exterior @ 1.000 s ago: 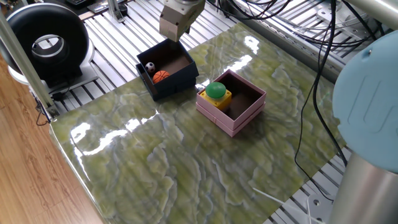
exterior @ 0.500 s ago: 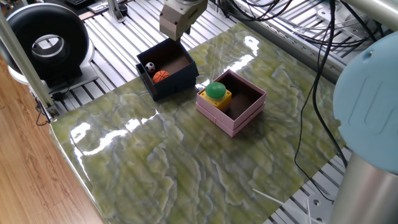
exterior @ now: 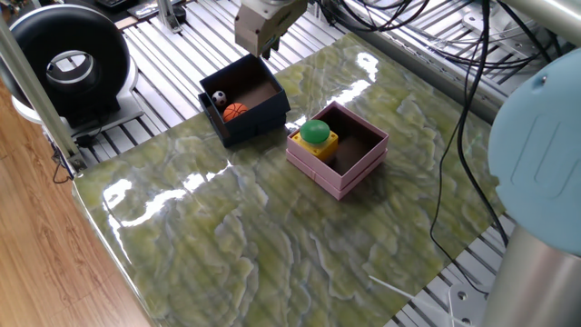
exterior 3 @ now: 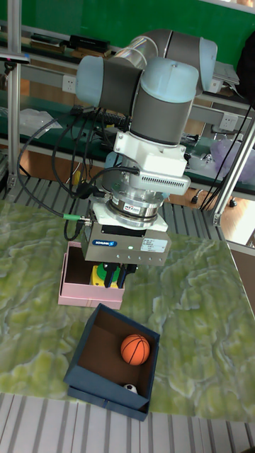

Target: Move an object from one box to another

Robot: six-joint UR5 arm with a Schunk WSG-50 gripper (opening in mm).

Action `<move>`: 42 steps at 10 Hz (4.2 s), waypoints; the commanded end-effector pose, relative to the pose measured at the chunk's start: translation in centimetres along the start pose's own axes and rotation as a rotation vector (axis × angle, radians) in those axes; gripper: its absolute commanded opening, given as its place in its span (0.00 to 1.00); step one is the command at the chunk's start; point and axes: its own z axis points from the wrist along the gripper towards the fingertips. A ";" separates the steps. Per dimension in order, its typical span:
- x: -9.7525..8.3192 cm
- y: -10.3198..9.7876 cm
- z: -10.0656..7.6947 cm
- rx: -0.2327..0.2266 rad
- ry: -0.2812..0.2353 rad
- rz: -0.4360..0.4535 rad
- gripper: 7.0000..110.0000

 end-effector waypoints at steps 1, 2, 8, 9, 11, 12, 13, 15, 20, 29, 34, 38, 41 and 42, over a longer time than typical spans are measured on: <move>0.3 1.2 -0.1 -0.037 0.012 0.026 0.00; 0.7 1.4 0.1 -0.040 0.030 0.021 0.00; 2.2 1.5 0.0 -0.049 0.086 -0.098 0.15; 2.6 1.0 0.0 -0.029 0.104 -0.108 0.15; 4.0 1.1 -0.2 -0.036 0.171 -0.137 0.15; 3.7 2.3 -0.3 -0.071 0.191 -0.151 0.15; 2.8 2.5 0.0 -0.056 0.218 -0.162 0.36; -0.3 4.1 1.7 -0.053 0.216 -0.185 0.36; -5.2 7.2 6.1 -0.071 0.199 -0.178 0.36; -6.4 4.9 10.6 -0.083 0.113 -0.174 0.57; -4.5 6.1 11.4 -0.067 0.103 -0.149 0.57; -2.8 6.3 12.0 -0.077 0.130 -0.185 0.57; -2.4 6.4 12.3 -0.077 0.146 -0.201 0.57; -2.3 6.6 12.4 -0.084 0.150 -0.200 0.57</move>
